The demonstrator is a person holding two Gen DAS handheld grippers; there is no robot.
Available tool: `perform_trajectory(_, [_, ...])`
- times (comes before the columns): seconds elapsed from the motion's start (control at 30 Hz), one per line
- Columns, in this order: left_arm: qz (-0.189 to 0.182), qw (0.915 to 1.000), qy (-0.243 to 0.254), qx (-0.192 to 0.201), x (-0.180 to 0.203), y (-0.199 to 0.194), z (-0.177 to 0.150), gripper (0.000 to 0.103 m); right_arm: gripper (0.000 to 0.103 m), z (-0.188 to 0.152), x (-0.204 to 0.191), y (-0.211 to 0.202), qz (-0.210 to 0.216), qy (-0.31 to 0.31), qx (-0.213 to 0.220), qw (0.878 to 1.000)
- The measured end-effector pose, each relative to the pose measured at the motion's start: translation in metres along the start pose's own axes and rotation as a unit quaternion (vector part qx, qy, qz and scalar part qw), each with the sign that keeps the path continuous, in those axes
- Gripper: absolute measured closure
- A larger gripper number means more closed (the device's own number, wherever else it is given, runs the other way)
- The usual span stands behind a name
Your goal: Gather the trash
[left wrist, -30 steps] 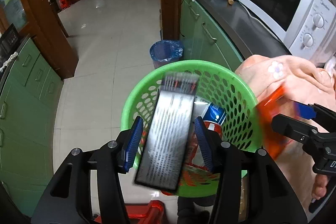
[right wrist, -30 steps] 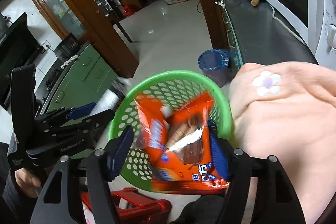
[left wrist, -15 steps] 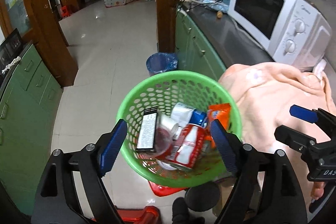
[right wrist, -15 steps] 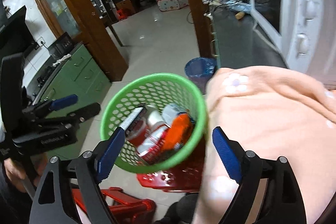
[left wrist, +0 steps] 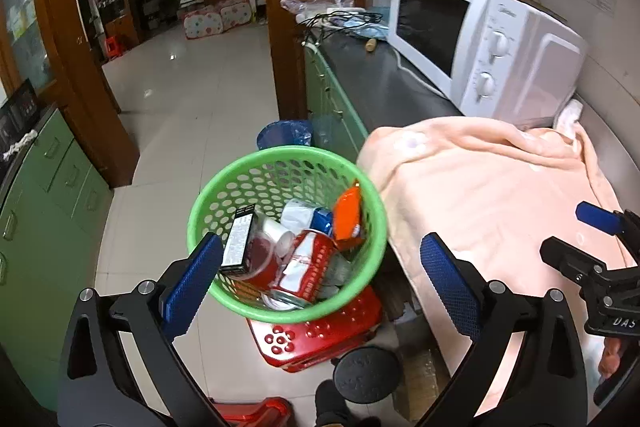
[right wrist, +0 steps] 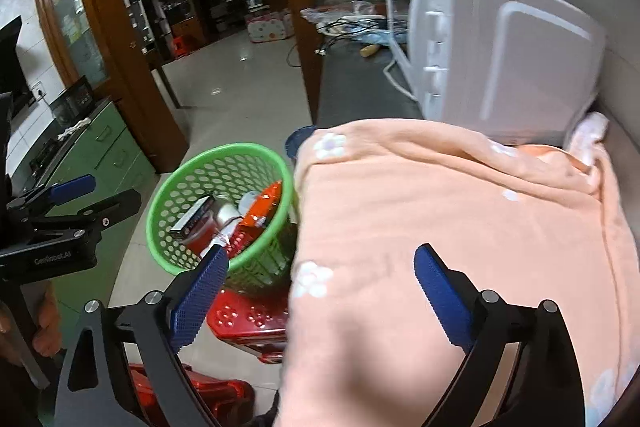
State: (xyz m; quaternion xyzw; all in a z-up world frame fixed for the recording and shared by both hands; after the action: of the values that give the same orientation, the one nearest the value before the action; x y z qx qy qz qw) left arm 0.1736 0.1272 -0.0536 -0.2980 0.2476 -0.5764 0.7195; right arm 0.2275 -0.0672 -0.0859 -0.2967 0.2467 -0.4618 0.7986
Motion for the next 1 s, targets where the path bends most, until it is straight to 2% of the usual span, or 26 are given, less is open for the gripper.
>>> perform_trajectory(0.33, [-0.012, 0.9998, 0.007, 0.013, 0.023, -0.036, -0.014, 0.005, 0.011, -0.021, 0.022, -0.041, -0.026, 0.029, 0.017, 0.999])
perform_trajectory(0.63, [-0.013, 0.9997, 0.006, 0.021, 0.032, -0.058, -0.022, 0.005, 0.01, -0.034, 0.026, -0.078, -0.057, 0.023, 0.037, 0.997])
perform_trajectory(1.0, [-0.014, 0.9991, 0.021, 0.035, 0.046, -0.077, -0.027, 0.005, 0.01, -0.039, 0.032, -0.102, -0.067, 0.035, 0.054, 0.996])
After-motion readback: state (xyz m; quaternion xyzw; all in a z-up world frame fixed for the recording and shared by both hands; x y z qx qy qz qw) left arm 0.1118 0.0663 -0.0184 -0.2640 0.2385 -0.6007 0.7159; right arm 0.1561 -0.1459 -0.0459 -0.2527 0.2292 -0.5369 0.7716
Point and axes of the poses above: each gripper's, at about its wrist camera, not at the fingertips, and y roughly the way its jaws point, x to its right, z to its top, the point moved 4 cm from there along y, roughly the way its jaws point, and after that the axes turned 2 degrees about x, right-handed, at the moved point
